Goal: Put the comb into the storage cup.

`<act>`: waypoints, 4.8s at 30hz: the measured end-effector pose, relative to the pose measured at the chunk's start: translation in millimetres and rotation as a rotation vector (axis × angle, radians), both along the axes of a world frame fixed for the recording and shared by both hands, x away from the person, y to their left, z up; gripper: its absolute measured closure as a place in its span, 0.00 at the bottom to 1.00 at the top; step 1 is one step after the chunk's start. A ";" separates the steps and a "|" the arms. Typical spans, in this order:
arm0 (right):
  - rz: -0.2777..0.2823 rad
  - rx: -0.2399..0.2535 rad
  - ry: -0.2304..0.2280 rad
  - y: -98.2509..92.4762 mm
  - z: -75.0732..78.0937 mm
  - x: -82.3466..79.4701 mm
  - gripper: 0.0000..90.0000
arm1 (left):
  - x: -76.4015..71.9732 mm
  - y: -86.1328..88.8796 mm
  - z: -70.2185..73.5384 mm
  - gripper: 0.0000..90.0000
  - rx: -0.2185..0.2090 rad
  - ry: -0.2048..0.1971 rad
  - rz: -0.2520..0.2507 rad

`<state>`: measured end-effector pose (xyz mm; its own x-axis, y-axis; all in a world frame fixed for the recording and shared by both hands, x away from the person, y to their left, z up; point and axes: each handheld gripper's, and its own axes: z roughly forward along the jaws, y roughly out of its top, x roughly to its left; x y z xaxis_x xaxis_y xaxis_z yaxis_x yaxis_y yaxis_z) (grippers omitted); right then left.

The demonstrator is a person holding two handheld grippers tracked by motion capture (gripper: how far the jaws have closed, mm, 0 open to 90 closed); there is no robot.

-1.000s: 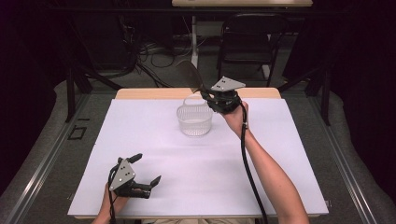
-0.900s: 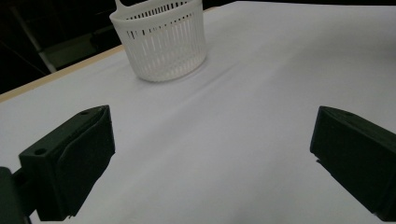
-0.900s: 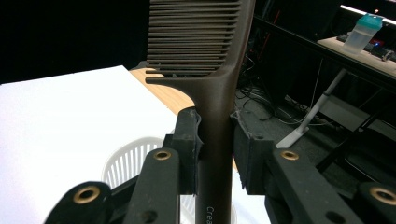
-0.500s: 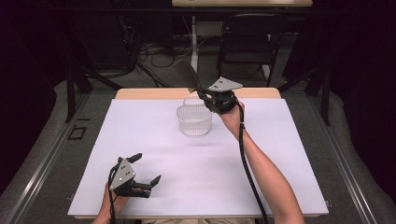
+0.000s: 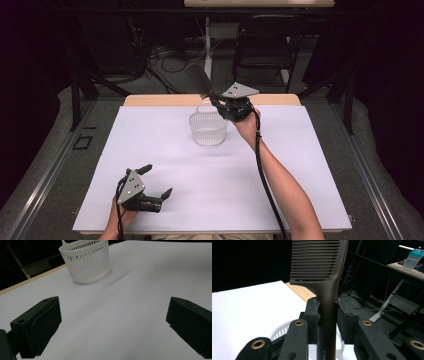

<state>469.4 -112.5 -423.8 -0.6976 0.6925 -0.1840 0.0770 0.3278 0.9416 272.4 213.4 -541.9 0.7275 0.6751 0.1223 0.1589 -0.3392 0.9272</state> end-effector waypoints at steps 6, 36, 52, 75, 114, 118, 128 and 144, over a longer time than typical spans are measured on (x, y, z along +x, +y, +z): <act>0.001 0.000 -0.003 2.1 -2.8 2.7 0.81 | 0.1 0.3 0.1 0.00 0.001 -0.002 -0.001; 0.018 -0.009 0.002 14.9 -12.7 13.7 0.81 | 0.8 1.6 0.1 0.00 -0.001 -0.001 0.001; 0.028 -0.043 0.028 19.5 -23.1 19.0 0.81 | 0.4 1.7 0.3 0.00 0.001 -0.002 0.003; 0.052 -0.111 0.068 22.6 -41.3 21.7 0.81 | 0.4 1.5 0.2 0.00 0.002 0.000 0.005; 0.068 -0.193 0.151 25.1 -62.3 24.5 0.80 | 0.7 1.7 0.0 0.00 0.001 0.001 0.004; 0.071 -0.200 0.160 24.5 -62.8 24.6 0.80 | 0.5 1.5 0.0 0.00 0.004 0.001 0.007; 0.076 -0.237 0.185 23.4 -65.1 25.2 0.80 | 0.6 1.5 0.0 0.00 0.004 0.002 0.008; 0.089 -0.316 0.205 25.0 -65.0 22.6 0.77 | 0.7 1.5 -0.1 0.00 0.005 0.003 0.010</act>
